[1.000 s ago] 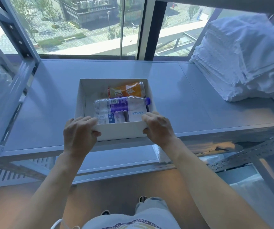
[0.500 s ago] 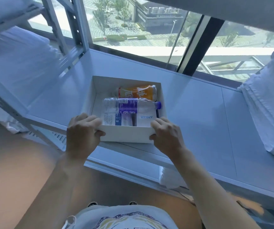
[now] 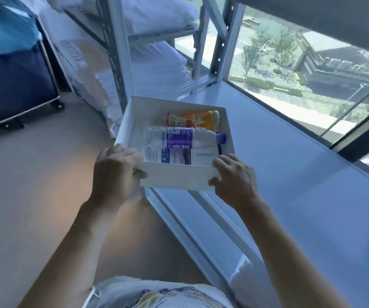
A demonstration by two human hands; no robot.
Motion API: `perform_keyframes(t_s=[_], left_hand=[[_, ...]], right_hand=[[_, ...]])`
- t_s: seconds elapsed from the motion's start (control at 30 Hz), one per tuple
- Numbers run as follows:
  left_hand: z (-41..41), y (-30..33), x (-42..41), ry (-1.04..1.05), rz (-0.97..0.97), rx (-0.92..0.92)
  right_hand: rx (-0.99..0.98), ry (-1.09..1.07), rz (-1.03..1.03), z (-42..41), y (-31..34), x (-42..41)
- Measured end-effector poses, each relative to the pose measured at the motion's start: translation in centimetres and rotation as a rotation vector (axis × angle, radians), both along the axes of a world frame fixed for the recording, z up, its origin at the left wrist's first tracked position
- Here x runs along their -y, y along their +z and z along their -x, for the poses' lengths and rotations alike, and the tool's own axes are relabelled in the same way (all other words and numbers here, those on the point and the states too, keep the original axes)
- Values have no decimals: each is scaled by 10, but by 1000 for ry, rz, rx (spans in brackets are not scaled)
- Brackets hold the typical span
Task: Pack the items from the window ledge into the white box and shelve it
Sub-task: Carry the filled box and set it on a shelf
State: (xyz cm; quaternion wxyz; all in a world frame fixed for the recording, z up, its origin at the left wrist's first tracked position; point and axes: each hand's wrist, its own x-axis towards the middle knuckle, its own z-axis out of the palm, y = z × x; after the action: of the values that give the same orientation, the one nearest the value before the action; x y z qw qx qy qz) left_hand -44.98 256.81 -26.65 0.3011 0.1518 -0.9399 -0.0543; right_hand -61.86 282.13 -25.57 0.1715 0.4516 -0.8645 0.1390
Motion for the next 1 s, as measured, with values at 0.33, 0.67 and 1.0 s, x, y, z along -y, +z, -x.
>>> perform_keyframes(t_s=[0.33, 0.67, 1.0], left_hand=[[-124, 7, 66, 185, -12, 9], [-290, 31, 141, 352, -55, 25], [-453, 31, 184, 623, -66, -31]], right_hand=[[-13, 215, -14, -71, 11, 103], [-12, 431, 1, -197, 16, 234], [1, 709, 7, -325, 15, 362]])
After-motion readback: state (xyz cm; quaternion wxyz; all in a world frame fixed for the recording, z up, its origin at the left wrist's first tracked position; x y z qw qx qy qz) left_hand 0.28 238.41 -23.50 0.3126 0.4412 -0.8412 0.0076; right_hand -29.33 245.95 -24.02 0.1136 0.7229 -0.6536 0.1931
